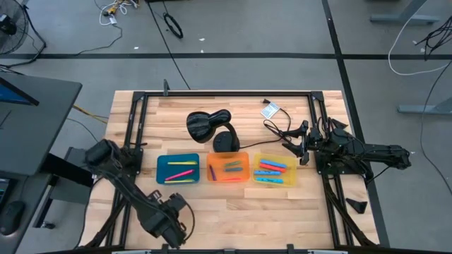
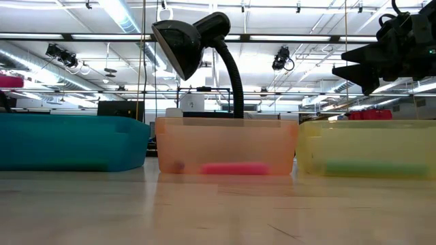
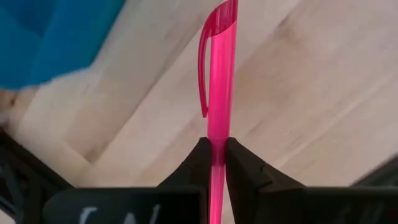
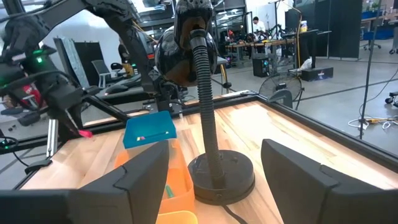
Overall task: Pick & Place Markers
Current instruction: Put the pink pen into the blue bin
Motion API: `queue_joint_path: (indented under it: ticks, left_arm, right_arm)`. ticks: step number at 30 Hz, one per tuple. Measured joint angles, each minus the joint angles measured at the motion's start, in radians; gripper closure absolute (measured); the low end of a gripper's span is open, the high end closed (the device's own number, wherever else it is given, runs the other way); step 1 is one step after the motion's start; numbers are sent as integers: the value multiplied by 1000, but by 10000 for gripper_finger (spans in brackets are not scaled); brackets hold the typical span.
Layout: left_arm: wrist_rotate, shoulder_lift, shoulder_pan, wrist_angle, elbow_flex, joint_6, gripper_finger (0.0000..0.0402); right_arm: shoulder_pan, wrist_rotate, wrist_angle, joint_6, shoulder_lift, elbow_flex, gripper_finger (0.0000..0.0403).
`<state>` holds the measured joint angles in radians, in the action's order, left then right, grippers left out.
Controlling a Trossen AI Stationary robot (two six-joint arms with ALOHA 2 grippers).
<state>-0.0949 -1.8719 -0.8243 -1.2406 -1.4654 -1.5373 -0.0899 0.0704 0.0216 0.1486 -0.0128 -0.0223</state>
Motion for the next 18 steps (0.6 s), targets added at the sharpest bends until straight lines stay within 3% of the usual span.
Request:
queue_joint_path:
  ticks: [18]
  left_arm:
    - [-10,88,89,-27,0,502,375]
  right_arm:
    - [0,0,0,0,0,0,144]
